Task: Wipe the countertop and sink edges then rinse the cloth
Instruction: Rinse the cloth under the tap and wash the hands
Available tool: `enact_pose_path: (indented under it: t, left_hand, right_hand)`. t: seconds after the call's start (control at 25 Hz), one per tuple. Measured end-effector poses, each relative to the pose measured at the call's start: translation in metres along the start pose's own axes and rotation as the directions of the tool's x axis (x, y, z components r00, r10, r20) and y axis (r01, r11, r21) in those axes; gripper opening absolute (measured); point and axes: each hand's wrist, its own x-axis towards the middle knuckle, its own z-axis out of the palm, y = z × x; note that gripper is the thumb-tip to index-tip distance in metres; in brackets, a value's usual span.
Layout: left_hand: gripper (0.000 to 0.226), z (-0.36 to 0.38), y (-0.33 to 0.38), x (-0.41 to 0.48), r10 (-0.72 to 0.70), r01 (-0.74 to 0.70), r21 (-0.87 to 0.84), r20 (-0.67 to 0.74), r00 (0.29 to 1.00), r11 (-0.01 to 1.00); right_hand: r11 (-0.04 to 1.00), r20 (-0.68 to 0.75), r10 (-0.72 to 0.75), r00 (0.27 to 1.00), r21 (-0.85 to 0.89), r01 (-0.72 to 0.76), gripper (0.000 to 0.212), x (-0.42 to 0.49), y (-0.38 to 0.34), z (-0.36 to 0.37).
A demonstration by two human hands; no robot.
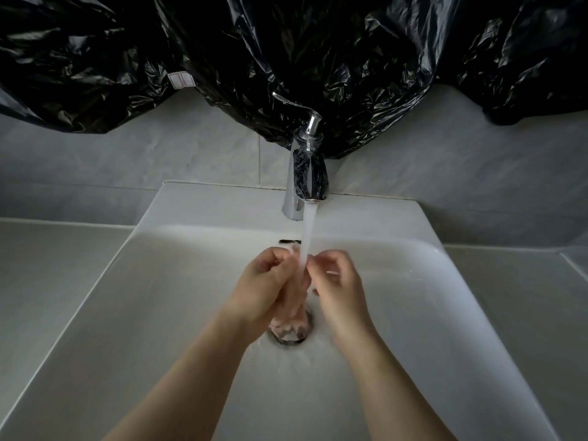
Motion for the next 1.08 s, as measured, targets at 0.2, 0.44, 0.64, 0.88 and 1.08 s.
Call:
enact_pose_path:
  t: [0.2,0.44,0.64,0.88,1.08]
  left_hand:
    - [0.017,-0.002,0.008,0.001,0.037,-0.037,-0.096,0.003,0.999,0.995]
    - [0.013,-0.001,0.009,0.003,0.168,0.065,0.684,-0.269,0.948,0.727]
    - [0.020,-0.003,0.011,0.001,-0.002,0.002,0.024,-0.017,1.000,1.000]
    - [0.020,0.000,0.011,0.001,0.004,-0.006,-0.049,-0.045,0.999,0.999]
    - [0.016,-0.019,0.025,0.005,0.163,-0.097,0.233,-0.283,0.945,0.968]
  right_hand:
    - [0.964,0.183,0.220,0.958,0.110,-0.242,0.026,-0.002,0.000,0.001]
    - [0.913,0.048,0.150,0.987,0.377,-0.157,0.018,0.003,-0.007,-0.004]
    - [0.934,-0.058,0.065,0.996,0.354,-0.040,0.012,0.010,0.002,-0.002]
    - [0.960,0.108,0.132,0.985,0.232,-0.155,0.033,0.003,0.000,-0.001]
    - [0.845,-0.018,0.181,0.983,0.515,-0.146,0.016,0.009,-0.016,-0.018]
